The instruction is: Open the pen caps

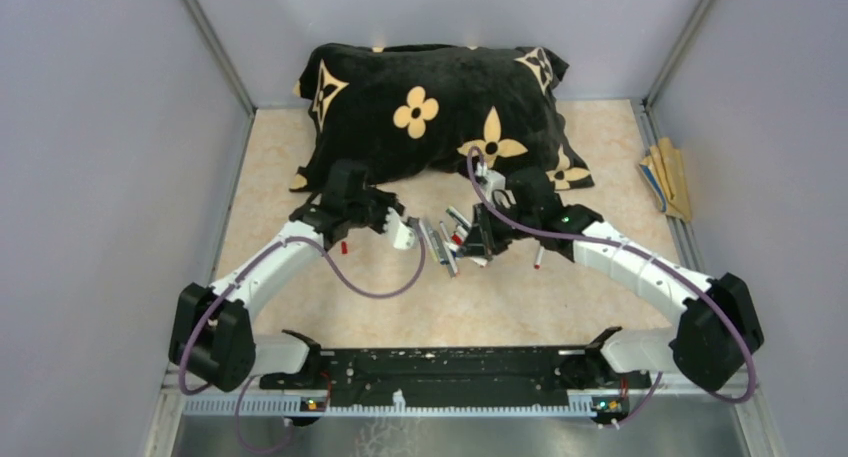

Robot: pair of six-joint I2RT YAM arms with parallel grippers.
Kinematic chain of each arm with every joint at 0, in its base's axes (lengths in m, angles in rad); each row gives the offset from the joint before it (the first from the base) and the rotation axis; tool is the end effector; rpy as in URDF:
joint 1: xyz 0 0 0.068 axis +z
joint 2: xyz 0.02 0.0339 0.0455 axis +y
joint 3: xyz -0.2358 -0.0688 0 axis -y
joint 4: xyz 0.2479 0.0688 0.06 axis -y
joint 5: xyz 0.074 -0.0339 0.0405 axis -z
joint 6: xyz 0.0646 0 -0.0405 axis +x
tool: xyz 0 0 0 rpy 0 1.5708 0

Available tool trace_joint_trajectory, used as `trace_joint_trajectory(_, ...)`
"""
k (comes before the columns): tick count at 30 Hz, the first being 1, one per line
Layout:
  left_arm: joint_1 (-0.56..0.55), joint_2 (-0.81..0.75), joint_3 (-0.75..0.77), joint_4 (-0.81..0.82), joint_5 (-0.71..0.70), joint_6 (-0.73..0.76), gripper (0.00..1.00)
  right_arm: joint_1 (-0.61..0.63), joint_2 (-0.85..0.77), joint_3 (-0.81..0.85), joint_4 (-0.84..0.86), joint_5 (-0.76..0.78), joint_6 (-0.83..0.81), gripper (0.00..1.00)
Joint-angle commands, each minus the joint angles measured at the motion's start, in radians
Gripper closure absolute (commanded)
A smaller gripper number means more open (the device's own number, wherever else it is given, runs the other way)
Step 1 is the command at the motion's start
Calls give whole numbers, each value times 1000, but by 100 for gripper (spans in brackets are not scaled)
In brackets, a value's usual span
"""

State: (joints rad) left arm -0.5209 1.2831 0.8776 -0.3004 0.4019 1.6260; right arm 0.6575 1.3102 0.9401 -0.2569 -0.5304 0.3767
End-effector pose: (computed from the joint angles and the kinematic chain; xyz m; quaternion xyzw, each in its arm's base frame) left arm 0.2529 -0.1743 0.2104 0.8218 0.3509 0.0613 0.4447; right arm 0.2310 0.2197 0.2315 -0.2383 0.8344 0.4198 0.2659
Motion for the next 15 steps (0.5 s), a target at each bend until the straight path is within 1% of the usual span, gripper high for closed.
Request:
trace_joint_trajectory(1, 133, 40, -22, -50, -254, 20, 100, -29, -85, -38, -275, -89, -46, 100)
trace_joint_trajectory(5, 148, 50, -24, -30, -256, 29, 100, -30, -96, -45, -292, -75, -44, 100)
trace_joint_trajectory(8, 148, 47, -12, -81, -221, 3, 100, -45, -109, -27, -280, 32, -20, 100)
trace_joint_trajectory(11, 143, 46, 2, -136, -153, -115, 100, -79, -123, -22, -218, 229, 41, 100)
trace_joint_trajectory(12, 139, 56, 20, -182, -130, -163, 100, -80, -132, -33, -187, 332, 65, 100)
trace_joint_trajectory(15, 132, 101, 64, -271, -77, -322, 100, -81, -151, -91, -72, 550, 110, 100)
